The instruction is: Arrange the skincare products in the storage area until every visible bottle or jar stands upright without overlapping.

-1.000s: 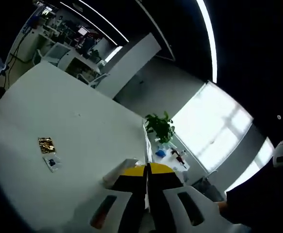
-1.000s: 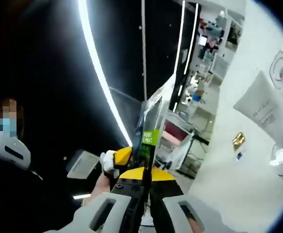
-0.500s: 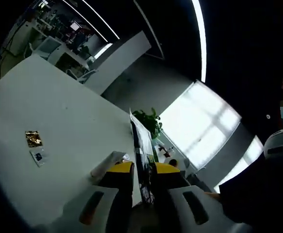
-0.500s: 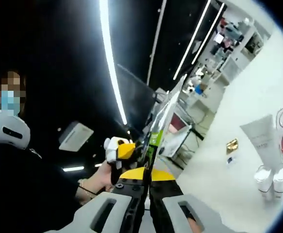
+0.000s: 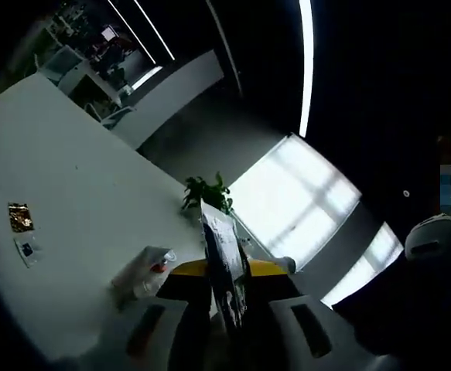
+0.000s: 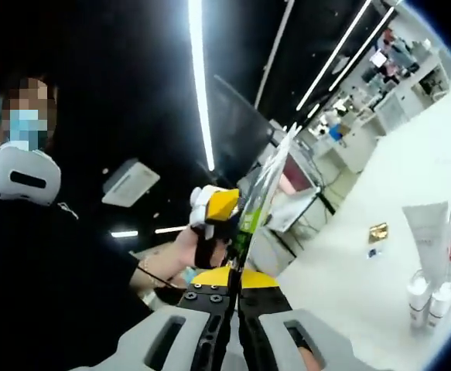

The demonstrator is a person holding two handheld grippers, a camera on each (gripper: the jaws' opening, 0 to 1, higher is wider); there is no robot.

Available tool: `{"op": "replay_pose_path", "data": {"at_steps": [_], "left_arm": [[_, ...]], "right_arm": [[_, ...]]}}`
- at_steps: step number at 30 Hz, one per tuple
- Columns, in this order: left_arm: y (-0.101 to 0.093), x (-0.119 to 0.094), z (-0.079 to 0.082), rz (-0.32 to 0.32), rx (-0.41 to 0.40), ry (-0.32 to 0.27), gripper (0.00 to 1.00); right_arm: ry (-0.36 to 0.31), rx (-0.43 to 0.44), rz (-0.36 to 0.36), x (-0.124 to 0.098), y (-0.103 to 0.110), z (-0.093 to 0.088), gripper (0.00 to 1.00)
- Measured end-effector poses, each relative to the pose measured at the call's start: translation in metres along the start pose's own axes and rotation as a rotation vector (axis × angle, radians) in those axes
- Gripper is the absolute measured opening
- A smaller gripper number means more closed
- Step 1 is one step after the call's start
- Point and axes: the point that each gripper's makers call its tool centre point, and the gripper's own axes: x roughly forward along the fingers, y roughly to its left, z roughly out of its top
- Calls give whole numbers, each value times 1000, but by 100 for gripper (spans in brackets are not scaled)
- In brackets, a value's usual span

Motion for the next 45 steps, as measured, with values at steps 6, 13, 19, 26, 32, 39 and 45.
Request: {"op": "replay_pose_path", "data": {"at_steps": [6,13,19,26,32,39,45], "left_arm": [[0,5,-3,-18,-52,-2,0],[-14,10,-6,-76,-66,22,0],[-25,17,-19,-109,-63,77,0],[-19,18,-18,-106,-78,79,0],[-8,11,-20,-88,-103,83,0],[-2,9,-20,-79,-132,82,0],[5,3,-17,-68,-142,78,0]], "right_arm": [[-10,-118,35,-8,10,4,3],[-70,-42,46,-11,14,16,26],[-96,-35,52,-8,13,29,23],[-100,21,12,-5,-1,32,4],[-75,38,0,0,-5,25,4],[-42,-9,-22,2,-12,21,8],[2,-48,-120,0,-31,13,52]]}}
